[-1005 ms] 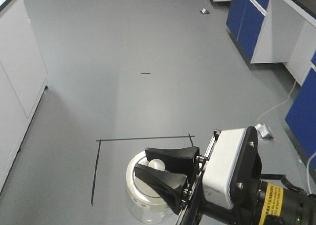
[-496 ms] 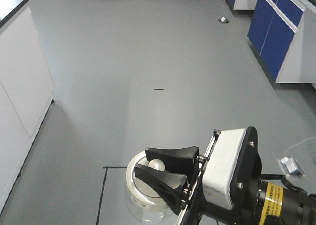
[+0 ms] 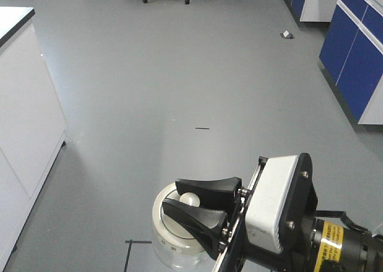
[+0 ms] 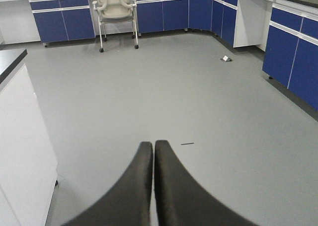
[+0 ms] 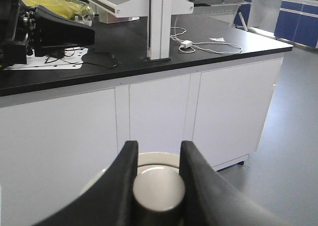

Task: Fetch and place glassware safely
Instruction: 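Hold the jar in the right gripper while the base turns away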

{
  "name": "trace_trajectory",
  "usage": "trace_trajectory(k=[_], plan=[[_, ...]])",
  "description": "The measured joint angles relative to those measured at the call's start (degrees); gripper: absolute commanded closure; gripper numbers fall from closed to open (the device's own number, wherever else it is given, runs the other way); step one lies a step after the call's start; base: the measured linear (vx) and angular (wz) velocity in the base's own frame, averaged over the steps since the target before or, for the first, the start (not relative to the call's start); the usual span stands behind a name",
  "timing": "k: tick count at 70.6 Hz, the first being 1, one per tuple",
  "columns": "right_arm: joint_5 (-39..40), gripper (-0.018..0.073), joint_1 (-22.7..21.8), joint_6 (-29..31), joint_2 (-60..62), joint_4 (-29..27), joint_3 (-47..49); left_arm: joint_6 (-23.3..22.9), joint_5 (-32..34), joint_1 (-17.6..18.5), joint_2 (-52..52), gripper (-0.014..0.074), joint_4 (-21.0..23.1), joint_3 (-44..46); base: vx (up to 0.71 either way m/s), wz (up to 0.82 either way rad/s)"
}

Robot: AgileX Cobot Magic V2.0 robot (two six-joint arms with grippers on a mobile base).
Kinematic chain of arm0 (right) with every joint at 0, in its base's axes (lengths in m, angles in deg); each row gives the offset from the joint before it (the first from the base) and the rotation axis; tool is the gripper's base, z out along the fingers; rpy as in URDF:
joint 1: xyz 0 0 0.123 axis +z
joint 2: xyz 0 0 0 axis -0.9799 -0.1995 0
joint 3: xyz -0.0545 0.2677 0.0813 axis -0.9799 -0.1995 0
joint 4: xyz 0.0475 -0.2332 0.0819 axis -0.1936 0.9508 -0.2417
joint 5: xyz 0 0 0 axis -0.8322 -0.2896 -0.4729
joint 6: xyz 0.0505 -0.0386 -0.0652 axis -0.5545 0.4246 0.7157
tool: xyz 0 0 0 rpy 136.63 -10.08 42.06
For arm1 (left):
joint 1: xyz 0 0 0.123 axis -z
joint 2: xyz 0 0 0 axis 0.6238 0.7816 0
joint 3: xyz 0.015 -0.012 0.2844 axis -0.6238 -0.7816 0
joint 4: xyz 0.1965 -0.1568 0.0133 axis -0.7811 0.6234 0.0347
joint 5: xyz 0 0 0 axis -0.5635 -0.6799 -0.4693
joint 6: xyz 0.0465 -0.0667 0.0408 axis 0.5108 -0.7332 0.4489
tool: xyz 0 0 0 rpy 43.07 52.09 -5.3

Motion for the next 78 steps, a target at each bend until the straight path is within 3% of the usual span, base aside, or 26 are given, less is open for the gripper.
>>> trace_trajectory(k=[78], plan=[[0.0,0.0562,0.0,0.0,0.0,0.0,0.0,0.0,0.0,0.0,0.0,0.0603,0.0,0.0,0.44,-0.06]])
